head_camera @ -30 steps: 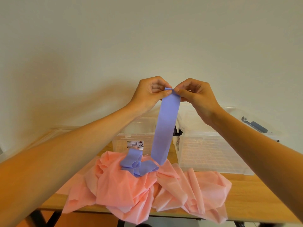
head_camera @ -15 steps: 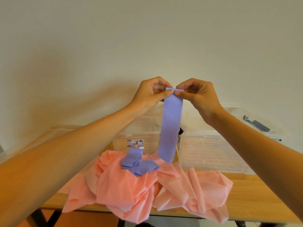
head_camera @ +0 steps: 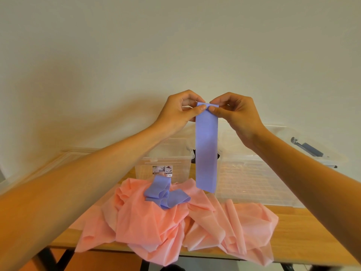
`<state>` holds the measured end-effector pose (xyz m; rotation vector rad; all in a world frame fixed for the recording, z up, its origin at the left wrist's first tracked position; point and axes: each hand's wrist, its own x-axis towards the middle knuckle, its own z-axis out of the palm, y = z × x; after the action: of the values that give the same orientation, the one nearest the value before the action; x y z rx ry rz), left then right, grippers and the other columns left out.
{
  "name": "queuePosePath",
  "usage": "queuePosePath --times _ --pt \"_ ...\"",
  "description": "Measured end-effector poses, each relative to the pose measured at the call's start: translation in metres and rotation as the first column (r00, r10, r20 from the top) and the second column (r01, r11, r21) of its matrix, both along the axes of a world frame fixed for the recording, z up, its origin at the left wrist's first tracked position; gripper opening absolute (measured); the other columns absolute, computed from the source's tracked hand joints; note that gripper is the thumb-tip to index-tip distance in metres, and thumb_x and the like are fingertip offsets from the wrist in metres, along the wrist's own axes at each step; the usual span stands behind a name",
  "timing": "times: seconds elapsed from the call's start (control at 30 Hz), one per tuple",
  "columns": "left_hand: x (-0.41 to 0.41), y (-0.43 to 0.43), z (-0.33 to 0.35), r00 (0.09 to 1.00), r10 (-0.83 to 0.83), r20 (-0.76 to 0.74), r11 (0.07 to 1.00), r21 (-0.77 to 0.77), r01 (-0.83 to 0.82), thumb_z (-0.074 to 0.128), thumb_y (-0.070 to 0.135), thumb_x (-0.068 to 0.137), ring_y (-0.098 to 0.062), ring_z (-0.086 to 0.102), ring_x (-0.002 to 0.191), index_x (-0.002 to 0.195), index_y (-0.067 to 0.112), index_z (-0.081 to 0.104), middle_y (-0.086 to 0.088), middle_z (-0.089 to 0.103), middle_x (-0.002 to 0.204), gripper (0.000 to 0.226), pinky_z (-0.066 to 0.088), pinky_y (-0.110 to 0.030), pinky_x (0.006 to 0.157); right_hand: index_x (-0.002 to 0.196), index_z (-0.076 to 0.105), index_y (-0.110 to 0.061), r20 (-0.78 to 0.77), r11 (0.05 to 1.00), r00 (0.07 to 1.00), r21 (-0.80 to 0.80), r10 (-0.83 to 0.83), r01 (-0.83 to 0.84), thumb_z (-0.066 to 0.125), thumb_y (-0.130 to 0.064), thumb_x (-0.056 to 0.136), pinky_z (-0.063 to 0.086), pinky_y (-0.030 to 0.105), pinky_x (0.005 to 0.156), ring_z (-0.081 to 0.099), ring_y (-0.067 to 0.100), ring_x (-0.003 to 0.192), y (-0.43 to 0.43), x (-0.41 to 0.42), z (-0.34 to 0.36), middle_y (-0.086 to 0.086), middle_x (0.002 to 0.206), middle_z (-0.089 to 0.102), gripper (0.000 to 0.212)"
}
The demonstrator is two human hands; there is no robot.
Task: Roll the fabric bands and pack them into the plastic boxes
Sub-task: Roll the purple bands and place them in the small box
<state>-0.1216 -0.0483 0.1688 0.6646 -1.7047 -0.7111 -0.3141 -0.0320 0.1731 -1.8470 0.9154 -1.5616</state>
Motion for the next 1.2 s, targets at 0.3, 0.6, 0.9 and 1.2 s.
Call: queuePosePath --times 0.3,0.6,0.9,1.2 --pt "0.002 0.0 0.0 1.0 0.016 -0.004 0.999 -0.034 -0.016 0.071 0.003 0.091 -0.014 0.073 0.084 0.106 -0.005 0.065 -0.016 0.074 0.099 0.018 0.055 -0.022 0.073 0.088 0.071 -0.007 -0.028 1.0 1.0 -0.004 0.006 -0.006 0.076 0.005 0.086 0.056 0.028 0.078 0.071 0.028 0.09 0.002 0.003 0.003 0.018 0.093 0.073 0.013" --pt "0.007 -0.001 0.001 1.0 -0.018 -0.023 0.999 -0.041 0.017 0.069 -0.005 0.09 -0.015 0.073 0.089 0.101 0.005 0.066 -0.009 0.072 0.097 0.015 0.056 -0.024 0.084 0.097 0.07 -0.003 -0.017 1.0 1.0 0.014 0.004 -0.004 0.077 -0.006 0.088 0.06 0.036 0.084 0.071 0.023 0.089 0.0 0.006 0.004 0.019 0.097 0.071 0.012" --pt "0.011 -0.002 0.0 1.0 -0.01 0.002 1.0 -0.007 0.01 0.07 0.005 0.093 -0.027 0.074 0.092 0.105 0.003 0.064 -0.017 0.073 0.106 0.014 0.06 -0.031 0.073 0.095 0.073 -0.005 -0.025 0.999 0.999 0.012 -0.035 0.035 0.076 -0.007 0.09 0.061 0.038 0.086 0.073 0.027 0.09 -0.003 0.008 0.004 0.019 0.096 0.073 0.006" --pt "0.009 0.0 -0.001 0.999 0.039 -0.031 0.999 -0.028 -0.04 0.072 0.003 0.091 -0.019 0.072 0.081 0.102 0.001 0.066 -0.021 0.073 0.099 0.012 0.057 -0.025 0.07 0.095 0.072 -0.003 -0.036 0.999 0.998 0.014 -0.042 0.042 0.076 0.0 0.088 0.06 0.035 0.085 0.072 0.025 0.089 -0.002 0.009 0.004 0.021 0.099 0.073 0.009"
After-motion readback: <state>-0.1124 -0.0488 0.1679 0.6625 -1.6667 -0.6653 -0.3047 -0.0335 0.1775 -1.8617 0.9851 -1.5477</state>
